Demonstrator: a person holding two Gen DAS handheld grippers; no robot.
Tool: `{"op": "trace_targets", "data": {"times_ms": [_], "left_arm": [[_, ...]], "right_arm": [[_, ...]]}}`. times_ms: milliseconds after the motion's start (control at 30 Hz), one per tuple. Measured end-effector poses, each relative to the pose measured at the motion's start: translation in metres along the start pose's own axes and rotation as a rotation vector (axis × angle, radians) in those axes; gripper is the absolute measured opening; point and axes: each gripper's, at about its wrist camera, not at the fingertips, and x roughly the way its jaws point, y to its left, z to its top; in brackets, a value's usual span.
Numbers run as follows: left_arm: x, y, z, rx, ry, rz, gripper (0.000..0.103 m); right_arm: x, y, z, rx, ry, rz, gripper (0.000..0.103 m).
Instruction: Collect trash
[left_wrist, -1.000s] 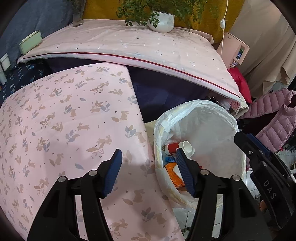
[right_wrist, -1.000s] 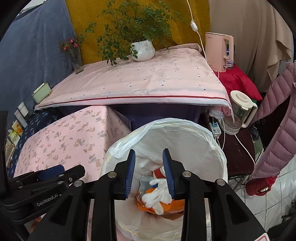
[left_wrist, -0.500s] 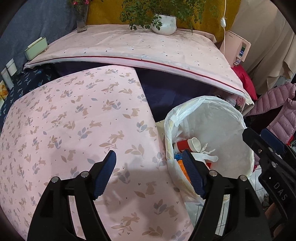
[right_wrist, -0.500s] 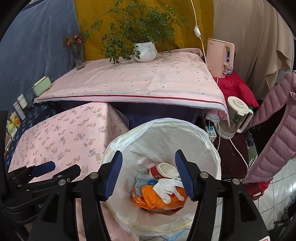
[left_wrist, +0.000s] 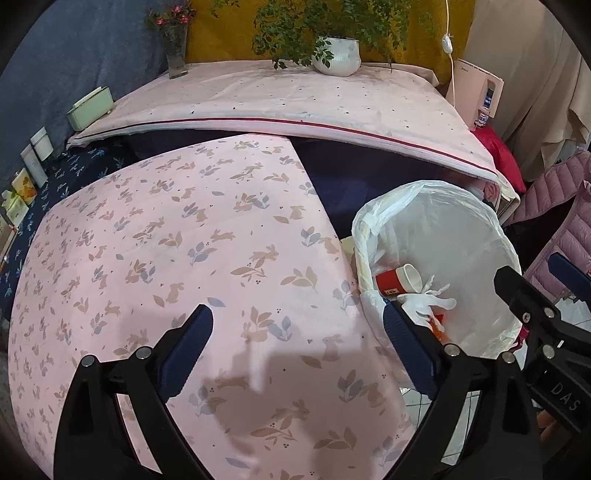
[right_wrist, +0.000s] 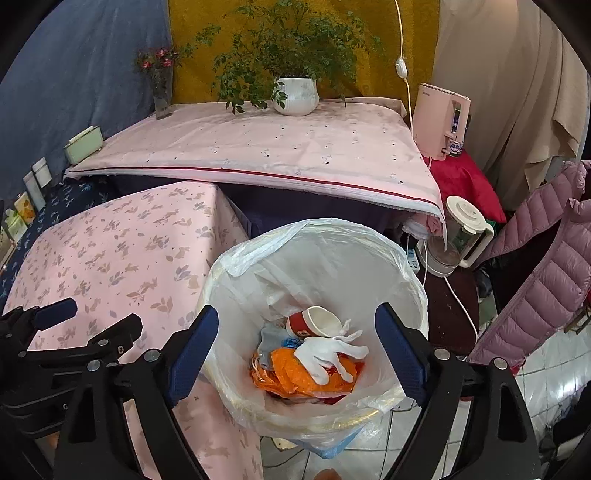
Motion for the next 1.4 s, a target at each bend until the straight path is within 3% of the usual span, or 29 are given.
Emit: {"op": "trace_targets", "data": {"times_ms": [167,900,1400], "left_arm": [[-0.004,0.003,-0.01,-0.012,0.005,0.002,0.09],[-0.023,0.004,-0.039,-0.037,-0.005,0.081,0.092],[-0.026,0.002,-0.042,-0.041,-0.01,0.083,0.092]], "right_arm": [[-0.006,-0.001,-0.007,0.001,0.016,0.005,0.09],[-0.024,-0.019,-0.04,0.038,0.037,-0.002,0.09],[-0.03,-0.015,-0.043,0.025,0.032,0.001,0.09]]}}
